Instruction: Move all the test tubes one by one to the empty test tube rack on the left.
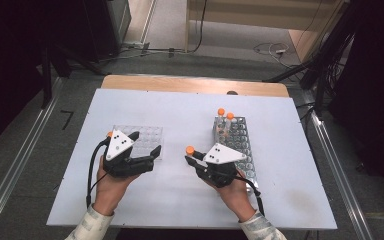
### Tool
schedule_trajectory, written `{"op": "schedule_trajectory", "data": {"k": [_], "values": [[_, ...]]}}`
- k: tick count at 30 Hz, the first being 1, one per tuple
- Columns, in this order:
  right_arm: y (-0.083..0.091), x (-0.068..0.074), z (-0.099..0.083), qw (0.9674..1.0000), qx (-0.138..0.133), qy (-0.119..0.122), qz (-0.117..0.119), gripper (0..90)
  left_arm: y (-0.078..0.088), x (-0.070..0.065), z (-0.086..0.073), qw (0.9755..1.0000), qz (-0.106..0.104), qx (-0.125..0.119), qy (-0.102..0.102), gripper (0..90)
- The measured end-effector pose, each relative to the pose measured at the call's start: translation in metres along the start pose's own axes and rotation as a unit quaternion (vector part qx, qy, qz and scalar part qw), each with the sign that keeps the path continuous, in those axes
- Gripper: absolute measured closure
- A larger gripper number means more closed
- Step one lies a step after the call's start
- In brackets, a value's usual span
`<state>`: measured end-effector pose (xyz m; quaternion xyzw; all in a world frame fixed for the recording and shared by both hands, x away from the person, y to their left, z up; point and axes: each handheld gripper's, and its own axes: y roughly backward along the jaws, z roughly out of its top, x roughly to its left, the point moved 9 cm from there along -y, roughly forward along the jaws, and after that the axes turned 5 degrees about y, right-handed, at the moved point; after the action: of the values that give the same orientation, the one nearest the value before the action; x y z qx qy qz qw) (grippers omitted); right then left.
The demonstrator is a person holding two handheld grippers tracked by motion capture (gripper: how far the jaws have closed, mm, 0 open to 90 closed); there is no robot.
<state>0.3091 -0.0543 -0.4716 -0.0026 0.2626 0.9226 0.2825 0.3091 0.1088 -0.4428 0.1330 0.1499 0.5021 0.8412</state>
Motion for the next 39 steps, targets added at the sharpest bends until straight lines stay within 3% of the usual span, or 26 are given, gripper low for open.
{"op": "schedule_trajectory", "data": {"k": [12,26,29,35,39], "values": [[-0.006,0.009,-0.001,0.9999,0.006,0.005,0.010,72.6,-0.001,-0.019,0.000,0.9990,-0.043,-0.004,0.012,20.7],[-0.012,0.020,0.000,0.9996,0.009,0.011,0.025,72.6,-0.008,-0.054,-0.008,0.9951,-0.098,0.010,-0.006,20.0],[-0.014,0.022,-0.001,0.9994,0.012,0.011,0.029,72.6,-0.009,-0.061,-0.010,0.9945,-0.102,0.009,-0.019,22.8],[-0.016,0.027,0.000,0.9991,0.011,0.012,0.039,72.5,-0.011,-0.070,-0.013,0.9918,-0.124,0.013,-0.026,32.1],[-0.016,0.030,0.000,0.9989,0.012,0.010,0.043,72.5,-0.011,-0.071,-0.015,0.9924,-0.117,0.003,-0.038,43.7]]}}
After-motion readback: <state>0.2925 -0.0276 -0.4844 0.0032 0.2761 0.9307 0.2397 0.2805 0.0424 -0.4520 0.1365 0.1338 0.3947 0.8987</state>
